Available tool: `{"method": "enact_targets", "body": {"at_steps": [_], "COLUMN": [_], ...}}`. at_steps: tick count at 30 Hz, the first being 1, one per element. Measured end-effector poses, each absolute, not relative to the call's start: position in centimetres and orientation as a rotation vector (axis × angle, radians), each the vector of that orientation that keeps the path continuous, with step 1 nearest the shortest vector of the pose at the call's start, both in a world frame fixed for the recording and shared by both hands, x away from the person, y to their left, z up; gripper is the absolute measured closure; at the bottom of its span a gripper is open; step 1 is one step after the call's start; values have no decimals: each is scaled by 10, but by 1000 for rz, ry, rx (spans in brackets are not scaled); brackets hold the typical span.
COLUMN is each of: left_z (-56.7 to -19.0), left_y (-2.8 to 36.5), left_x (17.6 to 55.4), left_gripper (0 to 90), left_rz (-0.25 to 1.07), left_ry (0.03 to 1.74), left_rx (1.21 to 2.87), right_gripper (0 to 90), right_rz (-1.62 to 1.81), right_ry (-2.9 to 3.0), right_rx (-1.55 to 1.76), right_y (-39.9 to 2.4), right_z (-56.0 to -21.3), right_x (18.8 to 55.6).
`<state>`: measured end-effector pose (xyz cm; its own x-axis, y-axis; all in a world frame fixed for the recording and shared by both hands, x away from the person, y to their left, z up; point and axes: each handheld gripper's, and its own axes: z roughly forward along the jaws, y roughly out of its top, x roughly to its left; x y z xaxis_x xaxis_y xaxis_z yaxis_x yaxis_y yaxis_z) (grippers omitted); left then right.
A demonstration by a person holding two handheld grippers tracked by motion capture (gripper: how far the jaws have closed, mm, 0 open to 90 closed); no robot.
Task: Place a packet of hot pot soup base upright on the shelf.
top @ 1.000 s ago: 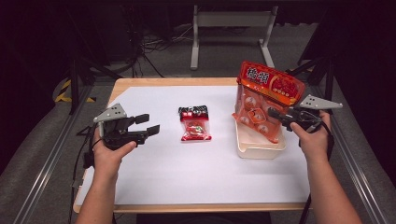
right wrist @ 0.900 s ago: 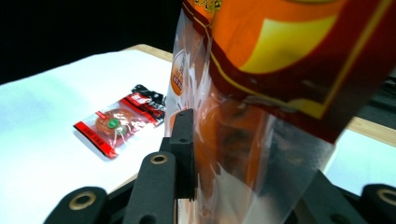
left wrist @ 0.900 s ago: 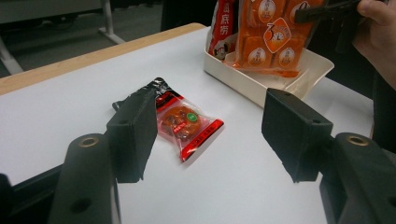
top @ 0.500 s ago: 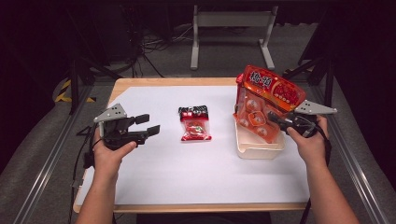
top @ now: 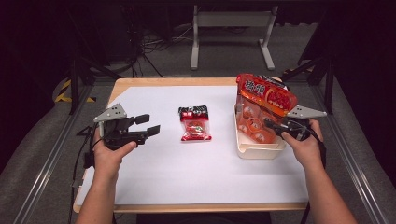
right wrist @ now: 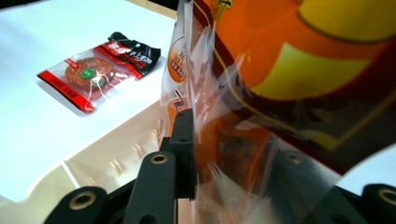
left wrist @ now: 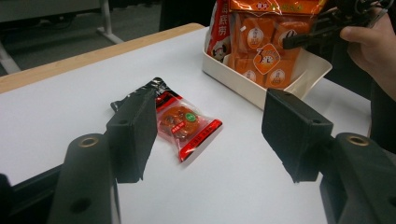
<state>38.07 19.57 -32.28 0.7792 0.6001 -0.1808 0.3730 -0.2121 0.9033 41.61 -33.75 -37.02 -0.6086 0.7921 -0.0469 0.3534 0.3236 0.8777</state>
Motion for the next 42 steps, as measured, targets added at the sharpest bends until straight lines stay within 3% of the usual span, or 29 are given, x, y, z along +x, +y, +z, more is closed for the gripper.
{"method": "enact_targets", "body": {"at_steps": [6,10,16,21,42], "left_z": [-324,-325,-326,-327,-340], "left_y": [193,193,192,191,164], "left_x": [383,384,385,389,417], "left_gripper": [368,365,355,348,369], "left_rz": [246,251,252,247,272], "left_ry": [750,754,767,778,763], "left_rx": [1845,1855,1860,1857,1921], "right_gripper": [691,605,366,290,253], "right_rz": [1274,1269,1295,1311,1265], "right_ry": [2114,2102,2054,2028,1988], "right_rx": [1051,1086,1090,1090,1049], "right_y": [-345,-349,-353,-359,-368], "right_z": [-374,-373,-367,-361,-335], "right_x": [418,420,414,406,359]}}
